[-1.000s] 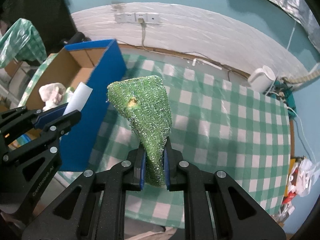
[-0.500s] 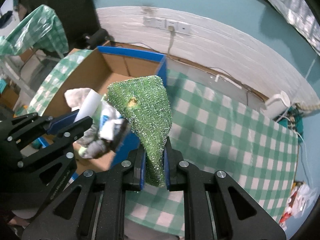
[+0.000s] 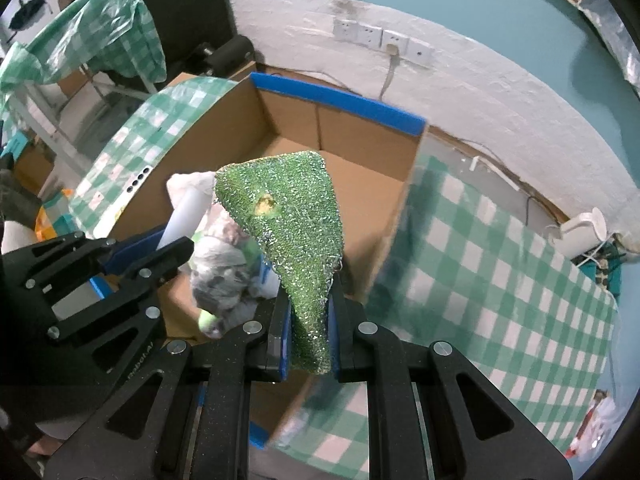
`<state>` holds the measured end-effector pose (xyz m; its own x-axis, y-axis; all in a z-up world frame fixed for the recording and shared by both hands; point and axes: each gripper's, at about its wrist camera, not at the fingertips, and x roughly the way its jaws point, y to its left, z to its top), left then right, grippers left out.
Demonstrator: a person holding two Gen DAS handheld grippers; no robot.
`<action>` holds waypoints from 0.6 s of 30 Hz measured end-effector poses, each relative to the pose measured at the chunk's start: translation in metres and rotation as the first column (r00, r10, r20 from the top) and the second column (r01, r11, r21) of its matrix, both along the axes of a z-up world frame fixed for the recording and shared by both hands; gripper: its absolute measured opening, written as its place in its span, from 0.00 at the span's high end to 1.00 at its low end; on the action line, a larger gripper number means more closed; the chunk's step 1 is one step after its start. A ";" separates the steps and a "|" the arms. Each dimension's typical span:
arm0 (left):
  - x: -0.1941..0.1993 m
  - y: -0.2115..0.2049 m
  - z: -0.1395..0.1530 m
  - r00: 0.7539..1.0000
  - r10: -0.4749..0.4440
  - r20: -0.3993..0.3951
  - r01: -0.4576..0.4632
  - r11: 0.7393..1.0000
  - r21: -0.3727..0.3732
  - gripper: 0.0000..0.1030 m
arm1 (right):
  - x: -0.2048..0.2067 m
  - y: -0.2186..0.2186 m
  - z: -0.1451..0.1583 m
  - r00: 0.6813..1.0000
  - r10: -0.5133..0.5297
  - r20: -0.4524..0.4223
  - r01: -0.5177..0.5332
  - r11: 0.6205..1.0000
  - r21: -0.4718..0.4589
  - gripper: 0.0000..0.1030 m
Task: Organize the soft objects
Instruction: 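Open the right tool to drop the scrubber pad while the left tool drops the foam tube into the box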
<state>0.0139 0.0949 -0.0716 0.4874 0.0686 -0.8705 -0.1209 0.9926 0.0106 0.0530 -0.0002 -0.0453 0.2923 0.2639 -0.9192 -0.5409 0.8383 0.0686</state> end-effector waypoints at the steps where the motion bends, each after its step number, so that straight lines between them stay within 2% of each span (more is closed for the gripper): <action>1: 0.000 0.003 -0.002 1.000 0.009 -0.006 -0.009 1.000 0.000 0.87 | 0.001 0.002 -0.002 1.000 0.000 -0.008 0.000 1.000 0.002 0.87; 4: 0.001 0.012 -0.008 0.999 0.026 -0.032 -0.027 1.000 -0.014 0.82 | 0.004 0.006 -0.008 0.999 -0.004 -0.033 0.005 1.000 0.019 0.86; 5: 0.001 0.015 -0.009 0.999 0.035 -0.039 -0.036 0.999 -0.015 0.74 | 0.004 0.006 -0.009 0.999 -0.006 -0.039 0.007 1.000 0.026 0.81; 6: 0.001 0.017 -0.009 0.998 0.043 -0.041 -0.044 0.999 -0.016 0.61 | 0.005 0.005 -0.009 0.999 -0.017 -0.043 0.018 0.999 0.030 0.75; 7: 0.001 0.019 -0.008 0.998 0.051 -0.040 -0.051 0.999 -0.017 0.51 | 0.006 0.005 -0.009 0.999 -0.026 -0.045 0.027 0.999 0.031 0.63; 8: 0.000 0.020 -0.007 0.998 0.058 -0.035 -0.059 0.998 -0.019 0.49 | 0.006 0.005 -0.009 0.999 -0.032 -0.044 0.034 0.999 0.035 0.53; 13: -0.002 0.023 0.000 0.998 0.068 -0.015 -0.068 0.998 0.011 0.38 | 0.007 0.004 -0.002 0.999 -0.040 -0.022 0.041 0.998 0.044 0.44; 18: -0.005 0.026 0.006 0.997 0.072 -0.014 -0.071 0.997 0.032 0.36 | 0.008 -0.005 0.004 0.997 -0.075 -0.008 0.075 0.996 0.054 0.41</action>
<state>0.0093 0.1208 -0.0655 0.4669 0.1308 -0.8746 -0.1913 0.9805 0.0445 0.0610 -0.0054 -0.0409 0.3080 0.2909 -0.9058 -0.4763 0.8714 0.1179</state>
